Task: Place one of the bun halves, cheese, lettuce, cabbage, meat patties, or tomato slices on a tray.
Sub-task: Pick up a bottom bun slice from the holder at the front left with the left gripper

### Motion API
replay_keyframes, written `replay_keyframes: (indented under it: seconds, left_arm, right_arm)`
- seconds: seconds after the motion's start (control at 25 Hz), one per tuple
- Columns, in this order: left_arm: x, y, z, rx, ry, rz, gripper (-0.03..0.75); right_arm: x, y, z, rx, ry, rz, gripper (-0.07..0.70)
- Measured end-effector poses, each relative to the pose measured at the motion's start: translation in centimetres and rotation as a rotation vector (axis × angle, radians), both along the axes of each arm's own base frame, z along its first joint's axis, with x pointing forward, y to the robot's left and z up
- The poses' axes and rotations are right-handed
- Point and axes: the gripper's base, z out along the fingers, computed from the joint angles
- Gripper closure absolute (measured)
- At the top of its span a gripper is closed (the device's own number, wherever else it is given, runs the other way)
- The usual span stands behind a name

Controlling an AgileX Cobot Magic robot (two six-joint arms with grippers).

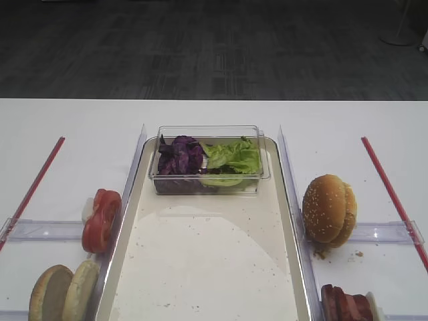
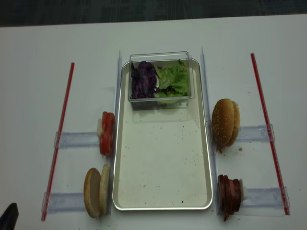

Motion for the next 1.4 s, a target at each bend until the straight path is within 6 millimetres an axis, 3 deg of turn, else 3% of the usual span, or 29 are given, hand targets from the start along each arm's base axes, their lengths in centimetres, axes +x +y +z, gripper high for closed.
replay_keyframes:
  seconds: [1.24, 1.4]
  left_arm:
    - [0.0, 0.0, -0.1, 0.0, 0.01, 0.001, 0.207]
    - [1.4, 0.0, 0.1, 0.002, 0.111, 0.001, 0.207]
  right_arm:
    - [0.0, 0.0, 0.0, 0.0, 0.0, 0.0, -0.046]
    - [0.0, 0.0, 0.0, 0.0, 0.0, 0.0, -0.046]
